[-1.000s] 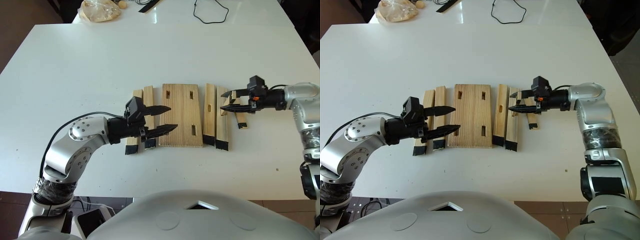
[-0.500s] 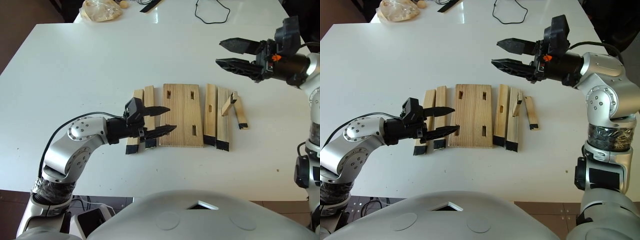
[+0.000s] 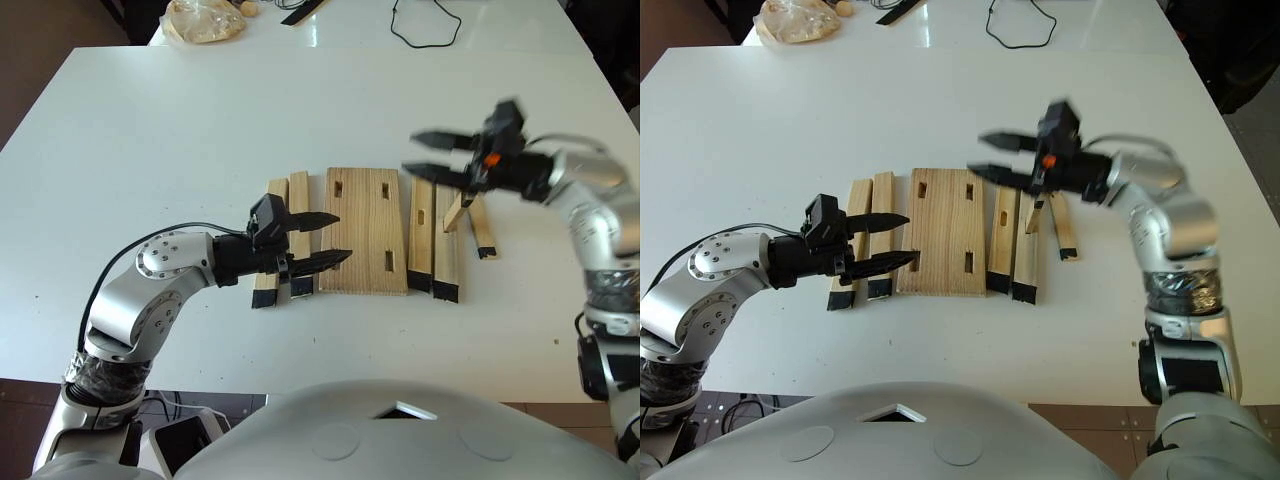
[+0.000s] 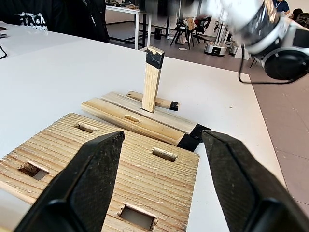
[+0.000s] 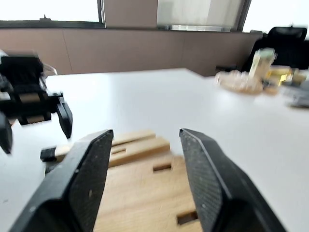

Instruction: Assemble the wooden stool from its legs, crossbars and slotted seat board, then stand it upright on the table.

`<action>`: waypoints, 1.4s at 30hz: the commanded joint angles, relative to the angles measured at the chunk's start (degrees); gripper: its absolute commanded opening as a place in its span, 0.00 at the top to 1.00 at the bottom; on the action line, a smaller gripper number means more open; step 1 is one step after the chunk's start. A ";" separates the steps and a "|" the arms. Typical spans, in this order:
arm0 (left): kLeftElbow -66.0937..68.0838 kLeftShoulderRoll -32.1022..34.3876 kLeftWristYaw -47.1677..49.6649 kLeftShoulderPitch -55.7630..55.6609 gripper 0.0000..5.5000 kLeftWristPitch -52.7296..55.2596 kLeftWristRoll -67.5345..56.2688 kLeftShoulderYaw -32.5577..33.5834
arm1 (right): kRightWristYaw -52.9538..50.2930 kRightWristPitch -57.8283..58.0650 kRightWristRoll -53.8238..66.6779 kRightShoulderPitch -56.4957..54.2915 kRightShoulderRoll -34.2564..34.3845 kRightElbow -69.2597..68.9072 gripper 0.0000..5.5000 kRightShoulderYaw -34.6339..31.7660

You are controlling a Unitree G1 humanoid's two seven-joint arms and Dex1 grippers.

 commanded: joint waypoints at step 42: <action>-2.54 -1.83 3.71 4.17 0.45 -0.92 2.15 -0.18 | 9.65 -9.68 -8.32 24.84 -21.93 -8.61 0.54 -7.99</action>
